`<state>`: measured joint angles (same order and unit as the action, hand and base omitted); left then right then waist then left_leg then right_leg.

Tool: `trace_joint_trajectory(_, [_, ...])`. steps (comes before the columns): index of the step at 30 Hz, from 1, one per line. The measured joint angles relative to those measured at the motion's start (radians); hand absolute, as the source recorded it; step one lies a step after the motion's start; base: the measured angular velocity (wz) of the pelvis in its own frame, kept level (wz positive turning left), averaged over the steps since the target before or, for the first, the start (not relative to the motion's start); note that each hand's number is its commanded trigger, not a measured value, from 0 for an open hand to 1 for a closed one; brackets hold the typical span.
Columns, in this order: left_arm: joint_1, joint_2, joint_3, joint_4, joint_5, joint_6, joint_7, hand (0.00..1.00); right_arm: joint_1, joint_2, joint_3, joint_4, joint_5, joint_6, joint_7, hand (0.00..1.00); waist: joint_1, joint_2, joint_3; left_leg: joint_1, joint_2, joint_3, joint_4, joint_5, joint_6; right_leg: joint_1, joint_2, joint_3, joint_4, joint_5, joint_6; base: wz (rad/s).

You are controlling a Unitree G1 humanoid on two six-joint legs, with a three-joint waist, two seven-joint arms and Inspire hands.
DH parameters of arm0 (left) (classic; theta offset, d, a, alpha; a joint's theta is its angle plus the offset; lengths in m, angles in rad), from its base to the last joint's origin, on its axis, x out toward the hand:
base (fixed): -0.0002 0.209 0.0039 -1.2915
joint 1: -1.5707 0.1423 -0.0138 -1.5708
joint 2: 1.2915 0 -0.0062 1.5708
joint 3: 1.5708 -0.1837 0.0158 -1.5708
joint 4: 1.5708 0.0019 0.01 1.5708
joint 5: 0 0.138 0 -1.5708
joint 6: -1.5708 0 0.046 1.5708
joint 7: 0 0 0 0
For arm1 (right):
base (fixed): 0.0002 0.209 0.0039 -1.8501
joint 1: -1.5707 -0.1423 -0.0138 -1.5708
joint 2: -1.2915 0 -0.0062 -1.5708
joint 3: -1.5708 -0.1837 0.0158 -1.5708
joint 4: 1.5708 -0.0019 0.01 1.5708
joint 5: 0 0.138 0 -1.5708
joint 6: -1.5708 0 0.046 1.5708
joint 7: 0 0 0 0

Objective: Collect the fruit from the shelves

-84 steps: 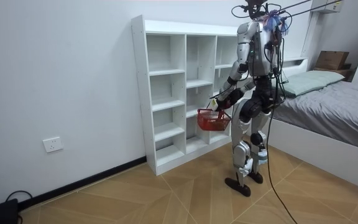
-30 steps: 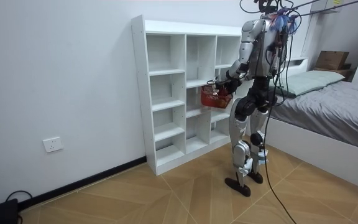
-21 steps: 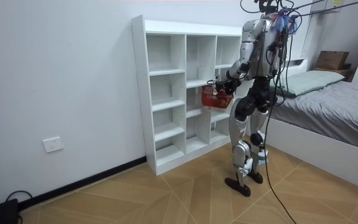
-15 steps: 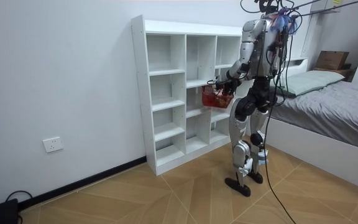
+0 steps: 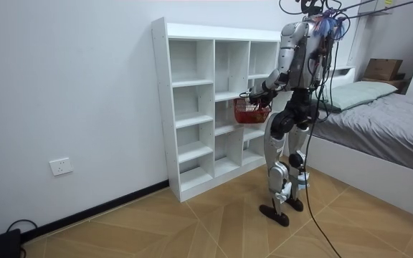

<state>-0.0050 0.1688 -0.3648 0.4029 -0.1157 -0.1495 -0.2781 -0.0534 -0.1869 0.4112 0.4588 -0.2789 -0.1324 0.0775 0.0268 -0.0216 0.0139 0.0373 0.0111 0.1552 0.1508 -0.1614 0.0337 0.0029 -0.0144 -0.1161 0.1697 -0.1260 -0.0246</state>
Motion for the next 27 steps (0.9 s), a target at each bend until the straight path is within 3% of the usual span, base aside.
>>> trace_joint_trajectory(13, [0.011, -0.001, 0.009, -0.001, 0.000, 0.000, 0.000, 1.00, 0.001, 0.001, 0.000, -0.004, 0.004, 0.000, 0.004, 0.00, 0.004, -0.001, -0.0003, 0.014, 0.000, 0.001, -0.001, 0.000, 0.000, 0.012, 0.000, -0.001, -0.002, 0.000, 0.000, 0.00])
trace_joint_trajectory(23, [0.043, -0.013, 0.047, 0.000, 0.089, 0.001, 0.019, 1.00, 0.049, -0.001, -0.003, -0.081, 0.008, 0.001, 0.081, 0.00, 0.006, 0.003, -0.0020, 0.020, 0.000, 0.000, -0.004, -0.001, -0.001, 0.017, 0.001, -0.001, -0.002, 0.000, 0.000, 0.00])
trace_joint_trajectory(27, [0.056, -0.022, 0.049, 0.001, 0.090, 0.020, 0.035, 1.00, 0.068, -0.001, -0.004, -0.120, 0.007, 0.003, 0.115, 0.00, 0.006, 0.005, -0.0035, 0.020, 0.000, 0.000, -0.004, -0.001, -0.001, 0.017, 0.001, -0.001, -0.002, 0.000, 0.001, 0.00])
